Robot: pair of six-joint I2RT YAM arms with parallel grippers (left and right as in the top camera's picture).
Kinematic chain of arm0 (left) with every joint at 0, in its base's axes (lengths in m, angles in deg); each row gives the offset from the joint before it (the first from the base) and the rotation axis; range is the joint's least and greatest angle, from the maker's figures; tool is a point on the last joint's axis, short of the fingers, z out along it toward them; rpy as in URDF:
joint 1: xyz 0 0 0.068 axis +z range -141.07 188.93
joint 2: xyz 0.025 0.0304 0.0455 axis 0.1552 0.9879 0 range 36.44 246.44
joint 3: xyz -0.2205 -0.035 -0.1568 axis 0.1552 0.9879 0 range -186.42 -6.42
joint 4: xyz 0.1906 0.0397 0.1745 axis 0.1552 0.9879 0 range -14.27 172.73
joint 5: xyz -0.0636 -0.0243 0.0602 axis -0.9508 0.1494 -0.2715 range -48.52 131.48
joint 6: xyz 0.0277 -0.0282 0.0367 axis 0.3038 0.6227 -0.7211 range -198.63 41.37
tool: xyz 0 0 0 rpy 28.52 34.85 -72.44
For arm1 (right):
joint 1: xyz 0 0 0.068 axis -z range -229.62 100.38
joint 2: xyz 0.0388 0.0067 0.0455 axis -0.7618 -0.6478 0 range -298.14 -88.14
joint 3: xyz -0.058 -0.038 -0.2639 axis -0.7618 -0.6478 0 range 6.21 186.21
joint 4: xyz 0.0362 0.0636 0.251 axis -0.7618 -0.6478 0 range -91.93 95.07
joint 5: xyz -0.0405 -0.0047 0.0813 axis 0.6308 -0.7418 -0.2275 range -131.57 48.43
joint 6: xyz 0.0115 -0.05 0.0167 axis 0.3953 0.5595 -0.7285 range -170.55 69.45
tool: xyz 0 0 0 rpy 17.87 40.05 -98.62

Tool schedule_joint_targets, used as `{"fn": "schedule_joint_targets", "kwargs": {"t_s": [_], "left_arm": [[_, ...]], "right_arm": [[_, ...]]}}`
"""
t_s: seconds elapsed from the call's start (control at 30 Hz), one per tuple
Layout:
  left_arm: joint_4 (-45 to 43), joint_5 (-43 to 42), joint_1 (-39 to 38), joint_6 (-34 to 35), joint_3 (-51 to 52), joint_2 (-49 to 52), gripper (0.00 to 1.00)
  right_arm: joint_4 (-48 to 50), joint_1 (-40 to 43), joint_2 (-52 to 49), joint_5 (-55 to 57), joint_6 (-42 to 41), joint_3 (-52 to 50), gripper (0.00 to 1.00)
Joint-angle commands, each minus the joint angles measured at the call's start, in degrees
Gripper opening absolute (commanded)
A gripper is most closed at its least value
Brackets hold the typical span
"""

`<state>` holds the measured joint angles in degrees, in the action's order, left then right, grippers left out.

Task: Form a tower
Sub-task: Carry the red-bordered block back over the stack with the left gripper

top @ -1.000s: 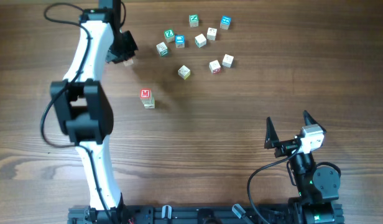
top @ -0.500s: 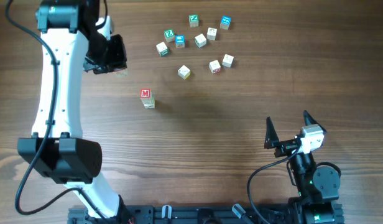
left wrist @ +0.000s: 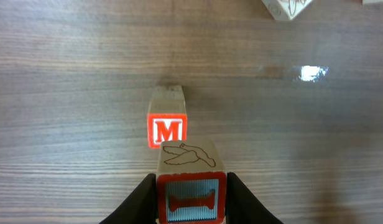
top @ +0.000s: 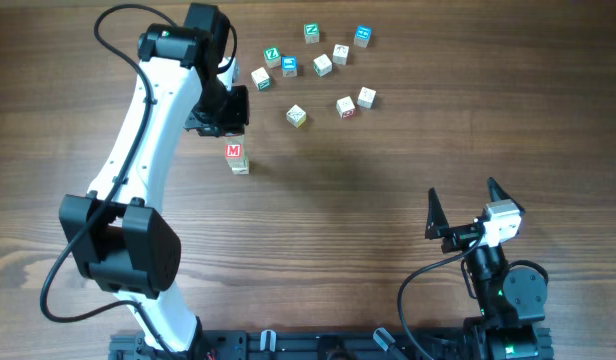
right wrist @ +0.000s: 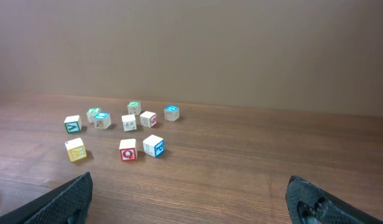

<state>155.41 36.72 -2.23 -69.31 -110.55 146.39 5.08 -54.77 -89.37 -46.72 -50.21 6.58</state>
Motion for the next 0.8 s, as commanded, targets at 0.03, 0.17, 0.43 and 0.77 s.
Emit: {"fn": "schedule_joint_targets", "kwargs": {"t_s": [0.03, 0.17, 0.43, 0.77], "left_arm": [[-0.50, 6.54, -0.35, 5.29, 0.76, 0.39, 0.28], [-0.44, 6.78, -0.48, 5.27, 0.98, 0.39, 0.29], [-2.25, 4.98, -0.70, 5.25, 5.49, 0.42, 0.30], [-5.29, 4.63, -0.74, 3.17, 8.48, 0.42, 0.31]], "right_arm": [[0.31, 0.20, 0.22, -0.90, 0.76, -0.07, 1.00], [0.31, 0.20, 0.22, -0.92, 0.81, -0.07, 1.00], [0.33, 0.20, 0.22, -0.92, 0.79, -0.07, 1.00], [0.31, 0.17, 0.22, -0.90, 0.79, -0.07, 1.00]]}}
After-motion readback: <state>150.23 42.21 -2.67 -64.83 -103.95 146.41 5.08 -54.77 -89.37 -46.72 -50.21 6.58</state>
